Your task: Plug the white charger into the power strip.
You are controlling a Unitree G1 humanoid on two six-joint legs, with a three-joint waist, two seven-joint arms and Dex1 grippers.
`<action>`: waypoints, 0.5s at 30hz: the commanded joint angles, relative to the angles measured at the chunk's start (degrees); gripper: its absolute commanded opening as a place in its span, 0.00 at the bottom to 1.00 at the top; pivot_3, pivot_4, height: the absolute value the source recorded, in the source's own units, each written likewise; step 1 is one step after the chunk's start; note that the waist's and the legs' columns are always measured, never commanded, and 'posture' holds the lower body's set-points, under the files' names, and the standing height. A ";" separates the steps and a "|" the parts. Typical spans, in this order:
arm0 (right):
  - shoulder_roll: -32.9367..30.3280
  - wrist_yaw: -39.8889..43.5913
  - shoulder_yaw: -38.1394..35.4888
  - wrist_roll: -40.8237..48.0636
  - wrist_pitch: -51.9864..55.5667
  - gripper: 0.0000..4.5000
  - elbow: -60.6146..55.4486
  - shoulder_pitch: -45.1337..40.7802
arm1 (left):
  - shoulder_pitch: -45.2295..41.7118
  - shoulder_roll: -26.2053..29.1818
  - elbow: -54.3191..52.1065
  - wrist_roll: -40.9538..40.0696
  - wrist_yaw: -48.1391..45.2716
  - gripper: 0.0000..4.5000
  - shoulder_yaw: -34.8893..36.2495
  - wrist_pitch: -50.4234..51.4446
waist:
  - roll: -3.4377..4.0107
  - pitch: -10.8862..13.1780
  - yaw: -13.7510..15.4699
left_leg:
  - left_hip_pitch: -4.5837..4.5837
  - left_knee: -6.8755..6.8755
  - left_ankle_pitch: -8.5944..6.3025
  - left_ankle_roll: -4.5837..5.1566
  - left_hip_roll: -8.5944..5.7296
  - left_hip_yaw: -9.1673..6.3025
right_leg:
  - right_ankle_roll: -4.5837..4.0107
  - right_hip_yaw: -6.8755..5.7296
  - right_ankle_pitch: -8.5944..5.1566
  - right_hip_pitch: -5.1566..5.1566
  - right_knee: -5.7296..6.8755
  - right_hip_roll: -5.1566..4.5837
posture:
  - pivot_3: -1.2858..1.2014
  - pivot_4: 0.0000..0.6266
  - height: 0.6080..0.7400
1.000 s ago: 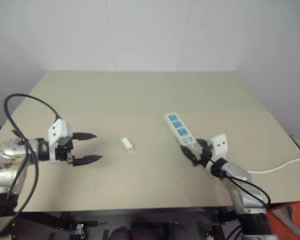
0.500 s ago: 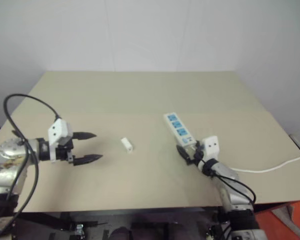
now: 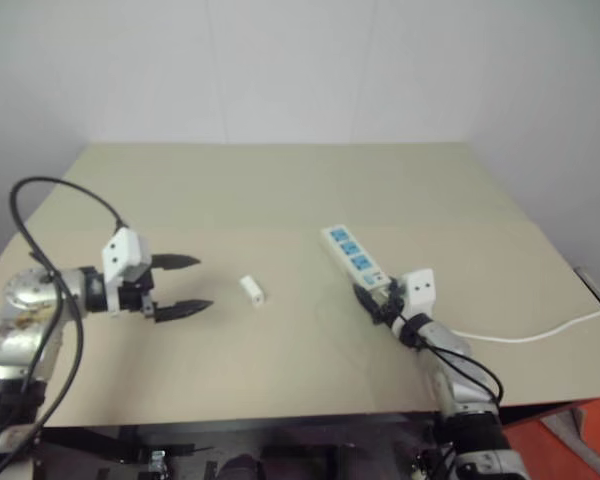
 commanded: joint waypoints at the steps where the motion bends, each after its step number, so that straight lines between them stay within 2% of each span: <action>1: -0.94 1.08 0.17 -0.36 -0.69 0.76 0.70 -0.42 | -9.47 1.22 2.18 5.49 -5.00 1.00 -6.36 -4.50 | -0.03 -0.02 0.00 | 0.03 0.00 0.00 0.00 0.00 0.01 | 0.00 0.01 0.00 0.01 -0.01 0.00 | 0.52 0.24 1.00; 4: -1.63 1.98 0.39 -0.57 -1.05 0.76 1.48 -0.92 | -20.03 0.67 7.54 13.29 -9.60 1.00 -14.68 -8.19 | -0.03 -0.02 -0.10 | 0.02 -0.01 0.00 0.00 -0.04 0.03 | 0.01 0.01 0.00 0.02 -0.06 0.04 | 0.52 0.24 1.00; 6: -2.58 2.86 1.01 -1.16 -0.41 0.76 2.12 -1.32 | -30.07 -3.05 13.87 18.90 -14.06 1.00 -21.41 -12.53 | -0.04 -0.01 -0.07 | -0.02 -0.03 0.00 0.00 -0.05 0.03 | 0.01 0.02 -0.01 0.00 -0.06 0.06 | 0.52 0.24 1.00; 11: -4.15 4.27 1.76 -1.87 -1.06 0.76 2.95 -1.99 | -47.78 -8.29 28.99 22.47 -18.31 1.00 -39.35 -19.24 | -0.05 -0.01 -0.35 | -0.12 0.00 -0.01 0.02 -0.08 0.03 | 0.05 0.09 0.00 -0.04 -0.15 0.07 | 0.52 0.24 1.00; 15: -4.71 4.39 1.12 -1.37 -0.83 0.76 2.72 -2.25 | -56.06 -15.17 43.78 29.40 -18.31 1.00 -45.69 -28.69 | -0.06 0.00 -0.39 | -0.21 -0.02 -0.01 0.04 -0.07 0.00 | 0.08 0.10 -0.03 -0.12 -0.15 0.10 | 0.52 0.24 1.00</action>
